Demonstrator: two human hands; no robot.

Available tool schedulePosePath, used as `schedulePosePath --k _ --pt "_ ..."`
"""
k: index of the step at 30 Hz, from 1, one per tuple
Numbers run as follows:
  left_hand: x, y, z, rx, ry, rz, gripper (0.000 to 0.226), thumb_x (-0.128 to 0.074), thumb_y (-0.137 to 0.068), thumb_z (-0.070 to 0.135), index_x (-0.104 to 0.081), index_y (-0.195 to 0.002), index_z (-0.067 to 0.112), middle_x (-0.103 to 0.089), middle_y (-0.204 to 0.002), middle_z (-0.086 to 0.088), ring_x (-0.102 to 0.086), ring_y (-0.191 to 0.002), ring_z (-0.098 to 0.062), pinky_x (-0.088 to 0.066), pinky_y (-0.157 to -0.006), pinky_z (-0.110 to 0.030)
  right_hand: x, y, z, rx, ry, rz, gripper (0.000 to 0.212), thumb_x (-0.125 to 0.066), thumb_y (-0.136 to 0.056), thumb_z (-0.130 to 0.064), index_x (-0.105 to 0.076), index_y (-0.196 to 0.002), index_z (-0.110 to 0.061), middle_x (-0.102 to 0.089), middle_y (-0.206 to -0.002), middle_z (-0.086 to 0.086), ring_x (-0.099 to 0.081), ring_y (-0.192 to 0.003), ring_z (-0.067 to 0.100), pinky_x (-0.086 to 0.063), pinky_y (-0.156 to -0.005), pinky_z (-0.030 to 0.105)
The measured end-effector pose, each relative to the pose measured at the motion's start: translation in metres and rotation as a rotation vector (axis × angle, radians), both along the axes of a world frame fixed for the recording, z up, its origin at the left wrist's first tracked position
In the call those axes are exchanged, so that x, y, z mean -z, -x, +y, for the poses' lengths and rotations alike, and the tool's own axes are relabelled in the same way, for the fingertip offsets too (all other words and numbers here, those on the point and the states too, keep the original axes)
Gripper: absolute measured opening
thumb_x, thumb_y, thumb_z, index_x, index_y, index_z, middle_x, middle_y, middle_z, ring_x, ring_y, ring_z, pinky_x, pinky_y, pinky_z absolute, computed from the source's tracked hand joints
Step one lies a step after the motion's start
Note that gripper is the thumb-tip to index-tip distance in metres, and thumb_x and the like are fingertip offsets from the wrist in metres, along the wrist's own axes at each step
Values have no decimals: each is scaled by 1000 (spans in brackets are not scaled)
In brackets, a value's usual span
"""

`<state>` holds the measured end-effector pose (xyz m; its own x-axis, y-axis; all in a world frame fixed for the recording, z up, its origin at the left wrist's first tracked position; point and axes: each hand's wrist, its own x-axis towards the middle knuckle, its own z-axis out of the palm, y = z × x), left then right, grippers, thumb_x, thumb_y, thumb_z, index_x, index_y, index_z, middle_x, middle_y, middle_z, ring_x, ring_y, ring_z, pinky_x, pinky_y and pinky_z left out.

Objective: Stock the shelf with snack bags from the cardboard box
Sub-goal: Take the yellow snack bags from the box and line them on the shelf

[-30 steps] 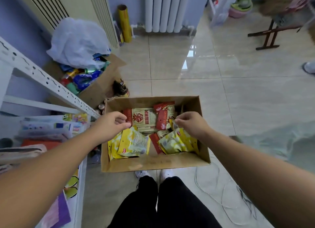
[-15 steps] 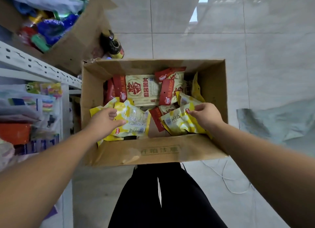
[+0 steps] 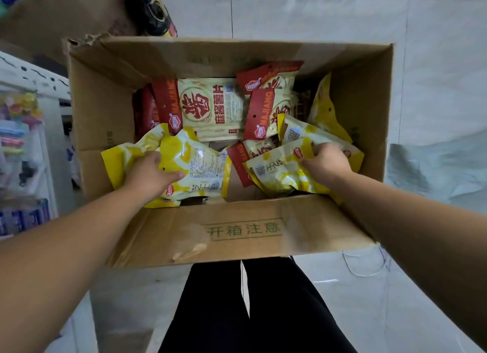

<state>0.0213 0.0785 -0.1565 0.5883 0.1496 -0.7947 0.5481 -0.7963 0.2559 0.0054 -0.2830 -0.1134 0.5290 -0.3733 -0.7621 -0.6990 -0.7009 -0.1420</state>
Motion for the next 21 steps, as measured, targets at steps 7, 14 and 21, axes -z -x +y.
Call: schedulePosePath --k 7,14,21 --pt "13 7 -15 -20 -219 -102 75 -85 -71 43 -54 -127 4 -58 -127 -20 -56 -116 -40 -52 -91 -47 18 9 15 -39 -31 113 6 -64 -86 -13 -67 -82 -11 -64 -70 4 -64 -69 25 -39 -50 24" --pt "26 16 -22 -68 -302 27 64 -83 -69 47 -61 -110 4 -65 -114 -20 -61 -107 -41 -54 -87 -46 23 30 15 -112 -25 142 15 -64 -89 -18 -68 -102 -11 -68 -90 7 -66 -89 32 -45 -67 30" --pt "22 31 -20 -49 -26 -55 17 -74 -86 22 -65 -84 8 -68 -90 -13 -62 -84 -31 -43 -68 -33 16 29 25 -173 -66 6 15 -62 -96 -26 -67 -97 -12 -66 -88 8 -63 -88 31 -51 -73 35"
